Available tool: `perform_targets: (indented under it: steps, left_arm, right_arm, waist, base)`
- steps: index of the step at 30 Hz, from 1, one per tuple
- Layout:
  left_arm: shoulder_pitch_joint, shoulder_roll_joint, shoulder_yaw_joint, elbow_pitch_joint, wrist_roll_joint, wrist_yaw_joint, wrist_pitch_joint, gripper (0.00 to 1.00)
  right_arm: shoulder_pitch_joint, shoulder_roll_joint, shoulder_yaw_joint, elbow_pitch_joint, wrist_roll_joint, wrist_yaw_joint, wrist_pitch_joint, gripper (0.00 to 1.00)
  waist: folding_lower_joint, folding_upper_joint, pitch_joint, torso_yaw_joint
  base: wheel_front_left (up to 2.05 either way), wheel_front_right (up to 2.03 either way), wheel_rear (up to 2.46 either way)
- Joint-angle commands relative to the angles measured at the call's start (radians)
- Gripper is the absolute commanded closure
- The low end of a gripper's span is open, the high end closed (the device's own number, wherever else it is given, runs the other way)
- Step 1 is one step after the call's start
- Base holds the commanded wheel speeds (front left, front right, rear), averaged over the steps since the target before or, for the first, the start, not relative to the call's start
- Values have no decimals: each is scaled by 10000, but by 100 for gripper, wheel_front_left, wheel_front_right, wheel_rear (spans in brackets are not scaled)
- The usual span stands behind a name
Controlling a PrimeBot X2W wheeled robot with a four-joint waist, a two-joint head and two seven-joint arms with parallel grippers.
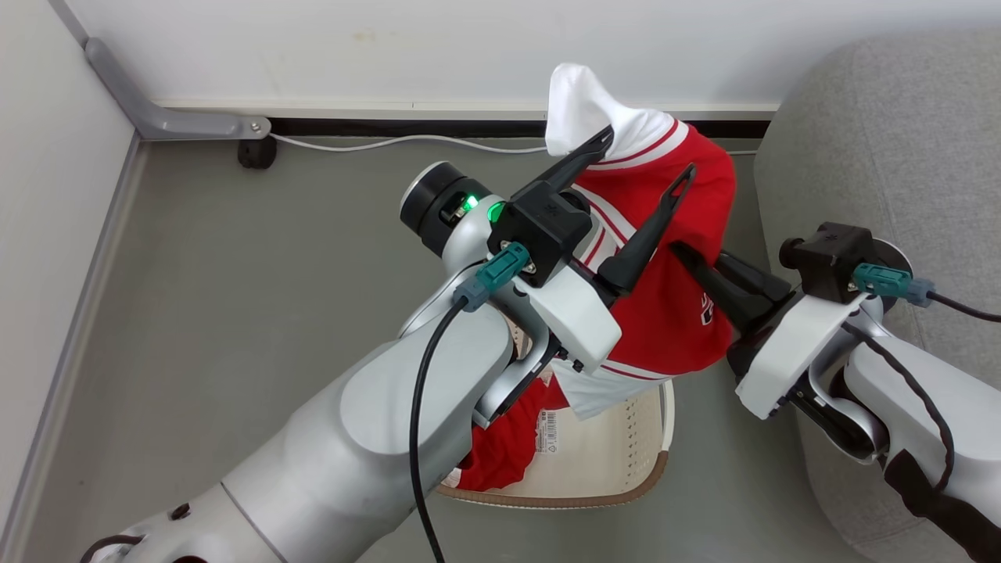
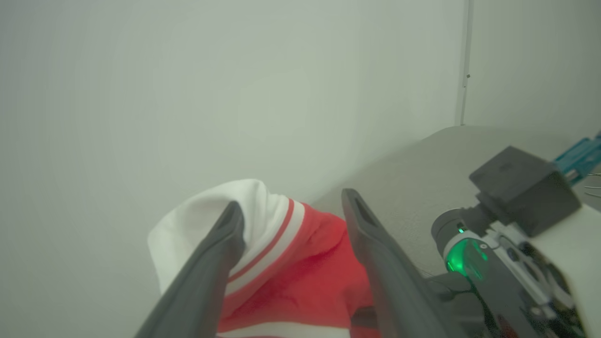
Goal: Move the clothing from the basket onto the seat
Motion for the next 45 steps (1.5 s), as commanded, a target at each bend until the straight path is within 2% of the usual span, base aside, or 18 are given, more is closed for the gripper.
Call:
perform_targets:
  steps: [1,8,16,33,45]
  left_arm:
    - [-203,92,316,-112,-73,57,-67,0]
    - [338,92,340,194,72,19,-137,0]
    - [1014,92,788,37,551,-140,-144,0]
    - [2177,98,2089,185,1403,-744,-146,0]
    - [3052,95,2969,10,1879,-1173,-146,0]
  right_arm:
    - [361,-132,-162,-231,-116,71,-61,100]
    - [866,-136,-1104,-510,-349,71,-61,100]
    - [1408,-147,-2115,-847,-578,71,-61,100]
    - [2257,-109,-4173,-1335,-946,71,-61,100]
    - [2870,-5,-5011,-1736,-1066,71,-61,100]
  waist:
    - [0,0,8,-44]
    - [0,0,-1,-481]
    - [0,0,-110,-1172]
    - [0,0,-455,-3318]
    - [0,0,-675,-4824]
  base:
    - [0,0,0]
    - [0,0,0]
    - [0,0,0]
    - [0,0,0]
    - [0,0,0]
